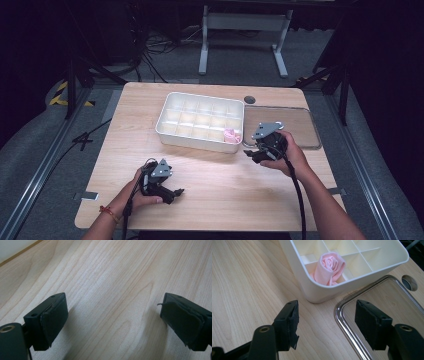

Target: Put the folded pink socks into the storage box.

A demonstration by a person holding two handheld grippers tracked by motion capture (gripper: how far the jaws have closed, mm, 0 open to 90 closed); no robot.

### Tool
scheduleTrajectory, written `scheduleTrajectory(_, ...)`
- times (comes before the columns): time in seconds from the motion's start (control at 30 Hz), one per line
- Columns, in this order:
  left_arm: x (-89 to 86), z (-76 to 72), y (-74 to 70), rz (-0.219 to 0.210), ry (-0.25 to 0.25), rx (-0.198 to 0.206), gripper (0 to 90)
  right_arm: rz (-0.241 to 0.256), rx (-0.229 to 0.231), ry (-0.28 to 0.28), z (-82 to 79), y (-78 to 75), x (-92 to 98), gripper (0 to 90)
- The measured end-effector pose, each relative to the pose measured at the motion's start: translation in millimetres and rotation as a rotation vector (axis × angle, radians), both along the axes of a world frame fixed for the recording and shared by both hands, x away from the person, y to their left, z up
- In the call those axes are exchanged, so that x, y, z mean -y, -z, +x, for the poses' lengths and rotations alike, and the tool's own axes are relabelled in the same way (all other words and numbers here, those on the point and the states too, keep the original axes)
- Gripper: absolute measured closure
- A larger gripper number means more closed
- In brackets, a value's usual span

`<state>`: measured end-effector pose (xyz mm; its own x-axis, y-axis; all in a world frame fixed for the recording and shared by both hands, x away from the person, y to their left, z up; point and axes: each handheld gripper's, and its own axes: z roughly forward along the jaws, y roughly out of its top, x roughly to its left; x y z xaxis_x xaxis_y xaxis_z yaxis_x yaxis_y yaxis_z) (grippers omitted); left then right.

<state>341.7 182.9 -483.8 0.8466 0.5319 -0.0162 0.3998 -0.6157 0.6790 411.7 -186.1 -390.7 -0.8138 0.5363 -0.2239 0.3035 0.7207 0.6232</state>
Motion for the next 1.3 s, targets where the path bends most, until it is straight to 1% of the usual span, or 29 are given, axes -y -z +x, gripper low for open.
scheduleTrajectory(0.03, 0.0, 0.0, 0.0, 0.0, 0.0, 0.001, 7.9, -0.002, 0.008, 0.002, -0.6, 0.5, 1.3, 36.7)
scheduleTrajectory(0.23, 0.0, -0.1, 0.0, 0.0, 0.0, 0.0, 7.9, 0.012, -0.004, 0.003, -5.6, 2.6, 7.9, 36.8)
scheduleTrajectory(0.43, -0.1, 0.0, -0.1, 0.002, -0.001, 0.001, 7.9, 0.001, 0.0, 0.005, -10.2, 7.0, 14.4, 36.8)
scheduleTrajectory(0.63, 0.0, -0.1, 0.0, 0.001, -0.002, 0.001, 7.9, -0.006, -0.009, 0.013, -15.5, 12.6, 24.0, 36.8)
scheduleTrajectory(0.93, 0.0, -0.1, 0.0, 0.0, -0.001, 0.0, 7.9, -0.003, 0.01, 0.012, -27.5, 21.9, 38.0, 35.7)
scheduleTrajectory(1.0, 0.0, -0.1, 0.0, 0.001, -0.002, 0.001, 7.8, -0.005, 0.013, 0.019, -30.5, 24.3, 42.1, 35.6)
scheduleTrajectory(1.1, 0.0, -0.1, 0.0, 0.0, -0.001, 0.0, 7.8, -0.02, 0.015, 0.029, -35.0, 27.2, 49.7, 35.3)
scheduleTrajectory(1.13, 0.0, -0.1, 0.0, 0.0, -0.001, 0.0, 7.8, -0.02, 0.015, 0.029, -35.0, 27.2, 49.7, 35.3)
scheduleTrajectory(1.3, 0.0, -0.1, 0.0, 0.0, -0.001, 0.0, 7.8, -0.03, 0.016, 0.055, -42.5, 33.0, 62.6, 34.9)
